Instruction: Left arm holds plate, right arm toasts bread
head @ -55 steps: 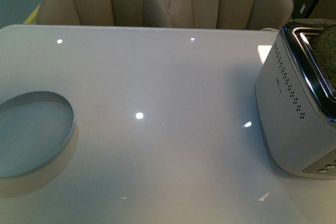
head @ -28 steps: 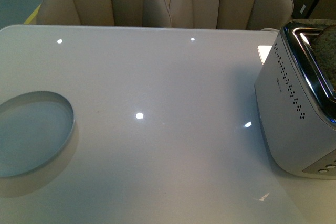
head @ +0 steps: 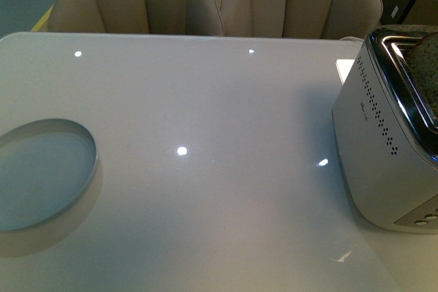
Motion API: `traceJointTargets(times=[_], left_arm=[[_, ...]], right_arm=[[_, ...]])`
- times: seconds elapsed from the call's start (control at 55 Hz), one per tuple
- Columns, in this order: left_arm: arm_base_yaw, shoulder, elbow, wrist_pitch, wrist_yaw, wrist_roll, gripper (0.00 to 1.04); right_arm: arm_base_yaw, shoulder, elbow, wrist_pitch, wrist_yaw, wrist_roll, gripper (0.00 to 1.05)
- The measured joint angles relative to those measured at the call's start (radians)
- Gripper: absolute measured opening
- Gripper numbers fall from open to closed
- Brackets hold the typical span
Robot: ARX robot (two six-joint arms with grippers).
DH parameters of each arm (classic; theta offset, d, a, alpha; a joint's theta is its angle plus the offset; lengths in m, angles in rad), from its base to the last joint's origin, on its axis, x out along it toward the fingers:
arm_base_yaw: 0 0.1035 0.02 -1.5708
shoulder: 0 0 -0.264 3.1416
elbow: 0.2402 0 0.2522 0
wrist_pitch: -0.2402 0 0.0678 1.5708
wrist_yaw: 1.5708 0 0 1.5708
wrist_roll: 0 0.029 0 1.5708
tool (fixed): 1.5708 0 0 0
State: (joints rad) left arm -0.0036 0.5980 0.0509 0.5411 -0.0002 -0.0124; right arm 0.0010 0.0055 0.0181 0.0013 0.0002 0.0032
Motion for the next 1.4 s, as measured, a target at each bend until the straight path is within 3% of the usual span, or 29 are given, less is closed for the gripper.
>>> traceJointTargets(times=[0.109,0.964,1.073,1.4], left_arm=[[0.0,-0.021,-0.037,0.025,0.0,0.0,0.03],[0.0,-0.416,-0.038,-0.359,0.0,0.001,0.03],[0.0,-0.57,-0.037,-0.531,0.0,0.002,0.03],[0.0,-0.592,-0.037,-0.54,0.0,0.002,0.03]], right_arm=[[0.0,0.0,0.0,0.0,0.0,0.0,0.96],[0.0,0.0,0.0,0.0,0.0,0.0,0.96],[0.0,0.0,0.0,0.0,0.0,0.0,0.96],[0.0,0.0,0.0,0.0,0.0,0.0,0.96]])
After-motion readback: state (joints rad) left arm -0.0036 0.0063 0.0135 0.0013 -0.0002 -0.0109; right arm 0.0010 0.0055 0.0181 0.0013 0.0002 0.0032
